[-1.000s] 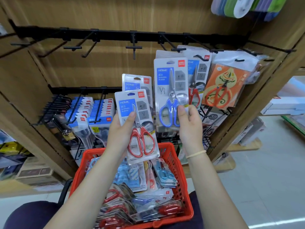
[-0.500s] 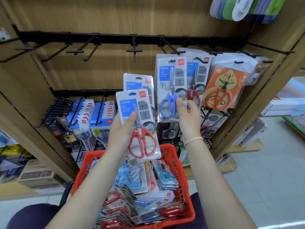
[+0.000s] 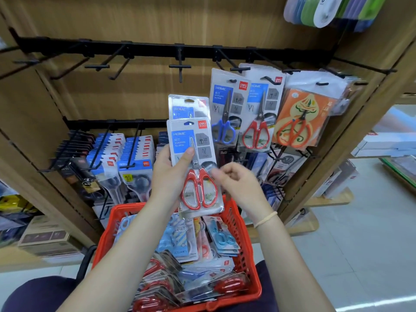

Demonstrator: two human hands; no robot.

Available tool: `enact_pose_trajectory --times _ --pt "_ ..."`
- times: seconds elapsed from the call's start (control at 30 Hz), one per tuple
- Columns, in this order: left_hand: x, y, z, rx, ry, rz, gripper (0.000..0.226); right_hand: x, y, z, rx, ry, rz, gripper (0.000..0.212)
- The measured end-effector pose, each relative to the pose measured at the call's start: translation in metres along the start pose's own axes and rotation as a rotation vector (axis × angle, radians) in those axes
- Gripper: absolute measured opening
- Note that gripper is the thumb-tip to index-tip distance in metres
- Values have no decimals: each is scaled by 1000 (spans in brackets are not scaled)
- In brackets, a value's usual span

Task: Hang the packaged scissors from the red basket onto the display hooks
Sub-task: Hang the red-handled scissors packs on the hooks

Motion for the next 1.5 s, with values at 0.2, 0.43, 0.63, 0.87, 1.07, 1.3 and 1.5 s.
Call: enact_pose_trajectory --times 0.2,0.43,0.63,0.87,1.07,1.3,1.5 --pt "-1 1 0 19 -7 18 22 -2 2 2 74 -68 -84 35" --pt "-2 -5 1 42 -2 -44 23 -5 -1 -1 -65 -90 -123 26" --pt "1 -15 3 14 -13 -73 25 6 -11 -9 -278 -145 -121 33" --pt "3 -19 5 19 -21 -75 30 14 -31 -32 -468 -194 -104 40" --pt "5 -20 4 33 -16 -66 29 16 -27 -47 -457 -158 -73 40" --pt "7 -23 3 43 -19 -22 27 -4 -18 -50 -412 98 -271 52" --pt "9 -4 -4 93 -15 -45 25 -11 -9 -20 -240 102 -194 29"
Point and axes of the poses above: each hand's wrist, its own z-axis away from the middle knuckle, its own y-axis out of the palm, x = y × z, the point moved 1 cm from there along -z, towards the middle knuckle, and after that the axes turned 3 degrees about x, right-handed, at the moved point
